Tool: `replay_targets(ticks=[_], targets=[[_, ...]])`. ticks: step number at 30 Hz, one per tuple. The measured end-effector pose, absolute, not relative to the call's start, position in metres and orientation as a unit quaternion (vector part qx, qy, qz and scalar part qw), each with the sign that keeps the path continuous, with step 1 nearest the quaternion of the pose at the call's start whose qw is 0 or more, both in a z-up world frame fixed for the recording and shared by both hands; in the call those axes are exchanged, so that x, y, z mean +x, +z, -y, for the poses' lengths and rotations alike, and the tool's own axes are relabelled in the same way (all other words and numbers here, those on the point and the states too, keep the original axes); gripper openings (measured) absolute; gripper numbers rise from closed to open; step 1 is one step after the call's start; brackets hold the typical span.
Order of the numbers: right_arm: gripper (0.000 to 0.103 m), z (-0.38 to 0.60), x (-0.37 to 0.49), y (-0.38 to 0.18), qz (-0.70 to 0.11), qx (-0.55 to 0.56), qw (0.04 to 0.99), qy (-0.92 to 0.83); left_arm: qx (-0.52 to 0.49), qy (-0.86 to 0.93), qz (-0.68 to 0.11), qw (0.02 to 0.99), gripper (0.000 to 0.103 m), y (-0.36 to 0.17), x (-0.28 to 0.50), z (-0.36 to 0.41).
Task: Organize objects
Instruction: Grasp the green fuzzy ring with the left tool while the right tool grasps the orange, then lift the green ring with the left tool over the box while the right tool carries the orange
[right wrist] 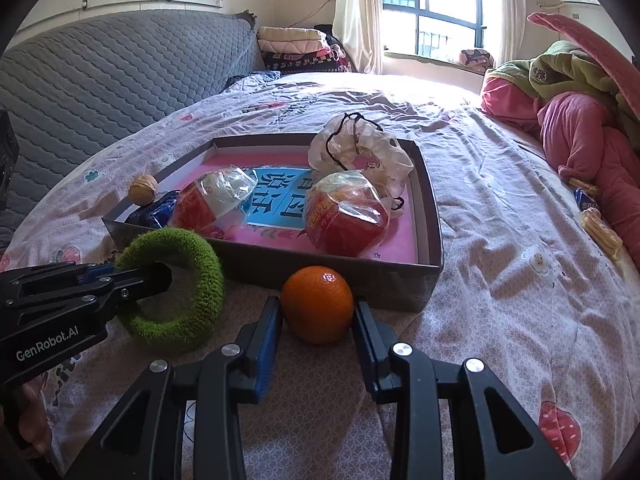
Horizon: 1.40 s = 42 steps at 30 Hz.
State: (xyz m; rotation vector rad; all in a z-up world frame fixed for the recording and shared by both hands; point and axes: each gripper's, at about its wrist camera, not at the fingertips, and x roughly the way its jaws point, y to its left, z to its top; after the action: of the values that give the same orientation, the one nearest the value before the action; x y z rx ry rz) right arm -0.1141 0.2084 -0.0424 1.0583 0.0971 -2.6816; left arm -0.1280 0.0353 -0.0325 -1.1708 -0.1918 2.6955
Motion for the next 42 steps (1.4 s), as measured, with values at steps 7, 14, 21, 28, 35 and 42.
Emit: replay_targets(ticks=[7,14,21,28,35,42], targets=[[0.036,-0.205,-0.109,-0.03,-0.036,0.342,0.137,-0.929,-0.37,0.922,0.063,0.094,0.016,-0.007,-0.12,-0.033],[0.036,-0.205,-0.105,-0.014,-0.037,0.318,0.147,-0.936,-0.35,0.931,0.061,0.085,0.016,0.014,-0.118,-0.029],[0.036,-0.209,-0.104,0.009,-0.041,0.286,0.147,-0.946,-0.33,0.94,0.054,0.072,0.016,0.041,-0.128,-0.019],[0.036,-0.218,-0.112,0.039,-0.053,0.254,0.137,-0.956,-0.309,0.948,0.047,0.06,0.016,0.069,-0.145,-0.008],[0.036,-0.218,-0.121,0.061,-0.057,0.229,0.136,-0.962,-0.292,0.954,0.043,0.051,0.016,0.087,-0.161,-0.001],[0.036,-0.2,-0.135,0.061,-0.067,0.23,0.154,-0.959,-0.304,0.951,0.039,0.05,0.016,0.074,-0.174,-0.004]])
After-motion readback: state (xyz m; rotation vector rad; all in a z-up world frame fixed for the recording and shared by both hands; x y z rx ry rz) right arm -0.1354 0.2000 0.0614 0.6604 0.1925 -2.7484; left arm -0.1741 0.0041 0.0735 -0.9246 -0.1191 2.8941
